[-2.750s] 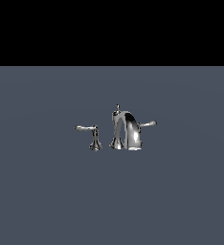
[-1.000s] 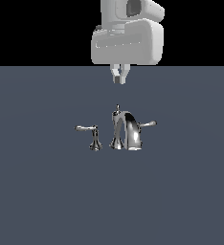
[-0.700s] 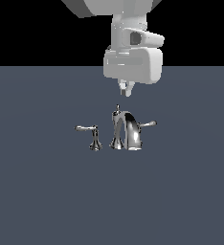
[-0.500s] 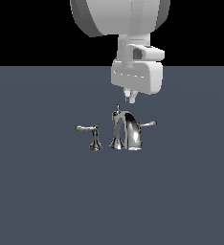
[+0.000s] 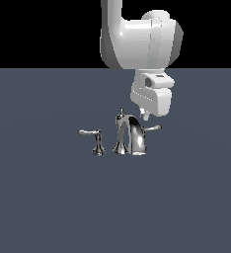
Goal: Turn on the faucet by rotating a designated handle.
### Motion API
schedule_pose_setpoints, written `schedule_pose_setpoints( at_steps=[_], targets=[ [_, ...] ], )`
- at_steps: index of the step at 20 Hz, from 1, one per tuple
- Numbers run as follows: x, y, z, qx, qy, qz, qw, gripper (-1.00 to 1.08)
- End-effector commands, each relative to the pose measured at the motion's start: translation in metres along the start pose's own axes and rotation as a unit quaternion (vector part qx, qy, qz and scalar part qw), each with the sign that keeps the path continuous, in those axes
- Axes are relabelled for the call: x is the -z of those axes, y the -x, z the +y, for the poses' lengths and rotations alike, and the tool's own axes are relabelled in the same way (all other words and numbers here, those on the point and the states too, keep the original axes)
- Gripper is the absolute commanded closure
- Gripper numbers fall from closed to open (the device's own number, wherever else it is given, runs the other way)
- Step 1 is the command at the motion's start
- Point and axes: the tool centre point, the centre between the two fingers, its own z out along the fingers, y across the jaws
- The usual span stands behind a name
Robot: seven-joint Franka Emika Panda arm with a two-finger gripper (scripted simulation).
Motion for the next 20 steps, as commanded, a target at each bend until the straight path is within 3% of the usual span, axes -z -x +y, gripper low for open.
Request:
schedule_pose_setpoints(
  at_steps=[1,8,16,20],
  targets=[
    [-0.011,-0.011,-0.003,-0.022,-0.001,0.0,0.9998,1.08],
    [-0.029,-0.029,-0.007,-0.057,-0.001,0.0,0.9984,1.08],
    [-0.031,-0.032,-0.007,-0.062,-0.001,0.0,0.9981,1.08],
    [-0.031,-0.036,0.008,-0.062,-0.001,0.0,0.9981,1.08]
  ],
)
